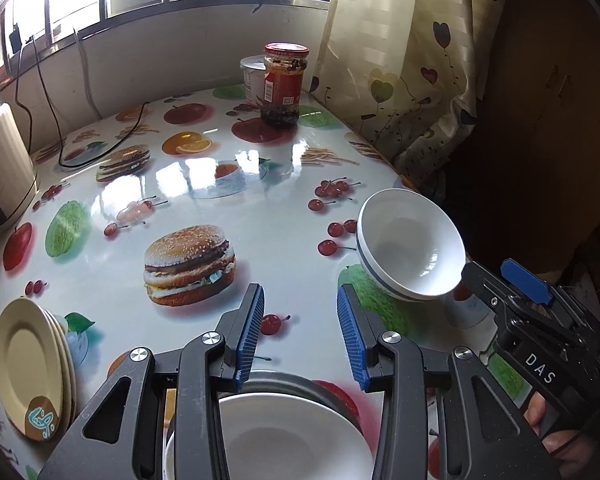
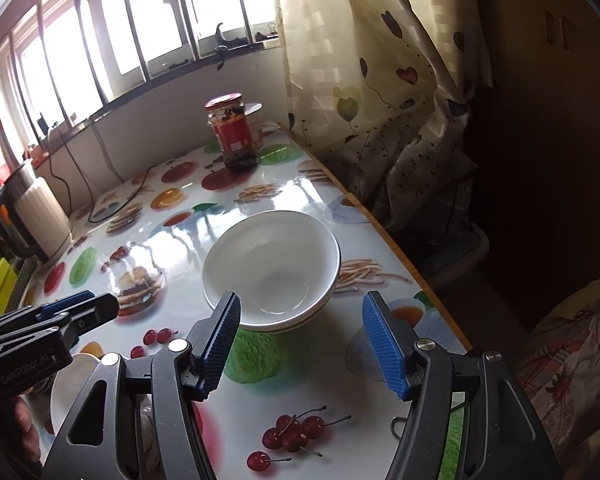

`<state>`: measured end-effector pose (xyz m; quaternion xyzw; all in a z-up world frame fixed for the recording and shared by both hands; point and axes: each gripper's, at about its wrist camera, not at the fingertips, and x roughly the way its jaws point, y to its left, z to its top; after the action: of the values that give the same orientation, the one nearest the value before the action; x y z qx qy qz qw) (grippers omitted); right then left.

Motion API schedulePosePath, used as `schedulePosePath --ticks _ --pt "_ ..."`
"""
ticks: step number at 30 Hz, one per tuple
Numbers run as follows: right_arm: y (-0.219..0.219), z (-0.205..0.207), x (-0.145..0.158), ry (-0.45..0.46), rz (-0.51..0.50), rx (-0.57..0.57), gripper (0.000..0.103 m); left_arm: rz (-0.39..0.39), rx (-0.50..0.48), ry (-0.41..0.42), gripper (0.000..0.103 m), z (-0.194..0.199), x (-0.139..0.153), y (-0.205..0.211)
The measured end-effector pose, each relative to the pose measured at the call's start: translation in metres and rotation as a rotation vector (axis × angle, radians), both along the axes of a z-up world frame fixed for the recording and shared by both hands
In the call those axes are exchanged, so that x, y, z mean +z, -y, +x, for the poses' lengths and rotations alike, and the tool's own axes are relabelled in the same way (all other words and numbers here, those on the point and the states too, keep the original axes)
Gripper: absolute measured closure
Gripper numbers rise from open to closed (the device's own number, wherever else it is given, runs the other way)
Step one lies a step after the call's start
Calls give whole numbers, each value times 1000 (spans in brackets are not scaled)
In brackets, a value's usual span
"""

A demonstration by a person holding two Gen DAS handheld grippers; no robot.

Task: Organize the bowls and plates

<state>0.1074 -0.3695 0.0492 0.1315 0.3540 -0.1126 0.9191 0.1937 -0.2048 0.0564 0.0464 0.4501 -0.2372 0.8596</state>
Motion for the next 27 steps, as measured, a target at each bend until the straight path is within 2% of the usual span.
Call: schedulePosePath --ticks 10,13,27 --pt "22 22 -14 -36 -12 -11 39 -5 2 -55 64 18 -9 34" --pt "28 28 -17 -44 -8 -9 39 6 -6 -39 64 19 -11 43" --pt "41 50 -31 -68 0 14 39 53 5 -59 64 30 -28 66"
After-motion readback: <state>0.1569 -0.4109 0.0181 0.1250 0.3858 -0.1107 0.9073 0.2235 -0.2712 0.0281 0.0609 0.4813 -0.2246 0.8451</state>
